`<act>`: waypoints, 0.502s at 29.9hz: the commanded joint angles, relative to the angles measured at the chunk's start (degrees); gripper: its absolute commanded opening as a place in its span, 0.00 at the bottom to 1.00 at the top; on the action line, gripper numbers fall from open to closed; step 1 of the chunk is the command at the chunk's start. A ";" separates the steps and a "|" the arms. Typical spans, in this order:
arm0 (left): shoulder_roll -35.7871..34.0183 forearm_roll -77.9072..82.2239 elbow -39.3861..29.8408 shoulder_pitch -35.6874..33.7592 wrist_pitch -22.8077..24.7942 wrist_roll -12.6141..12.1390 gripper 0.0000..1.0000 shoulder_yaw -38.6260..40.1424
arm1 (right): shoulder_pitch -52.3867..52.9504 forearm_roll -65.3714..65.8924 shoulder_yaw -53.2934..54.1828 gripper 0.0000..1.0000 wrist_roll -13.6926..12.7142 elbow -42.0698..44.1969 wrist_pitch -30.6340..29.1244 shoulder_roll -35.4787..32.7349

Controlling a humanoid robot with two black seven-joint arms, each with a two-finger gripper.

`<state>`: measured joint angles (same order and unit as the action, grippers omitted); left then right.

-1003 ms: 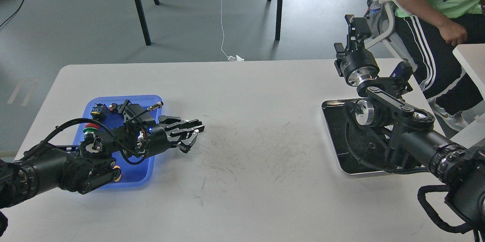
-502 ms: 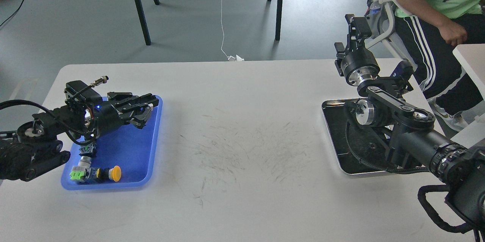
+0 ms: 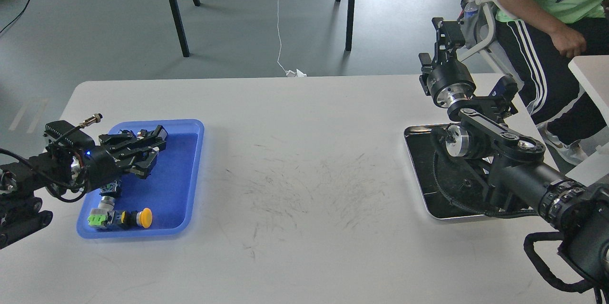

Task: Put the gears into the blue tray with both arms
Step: 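Lower the left gripper into the blue tray and release a black round part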

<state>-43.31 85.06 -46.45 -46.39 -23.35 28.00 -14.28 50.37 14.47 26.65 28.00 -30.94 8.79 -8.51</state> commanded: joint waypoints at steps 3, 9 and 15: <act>0.15 -0.33 0.05 0.51 -0.02 0.00 0.25 -0.13 | -0.01 -0.05 -0.37 0.96 0.00 0.00 0.00 0.16; -0.02 -0.51 0.05 1.48 -0.02 0.00 0.26 -0.13 | 0.43 -0.05 -0.37 0.96 0.00 0.00 0.00 -0.02; -1.51 -0.42 -0.74 1.65 0.06 0.00 0.30 -0.13 | 0.34 0.04 -0.46 0.96 0.00 0.00 0.00 0.16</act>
<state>-44.09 84.54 -46.68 -44.78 -23.38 28.00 -14.43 50.78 14.42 26.20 28.00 -30.94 8.78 -8.46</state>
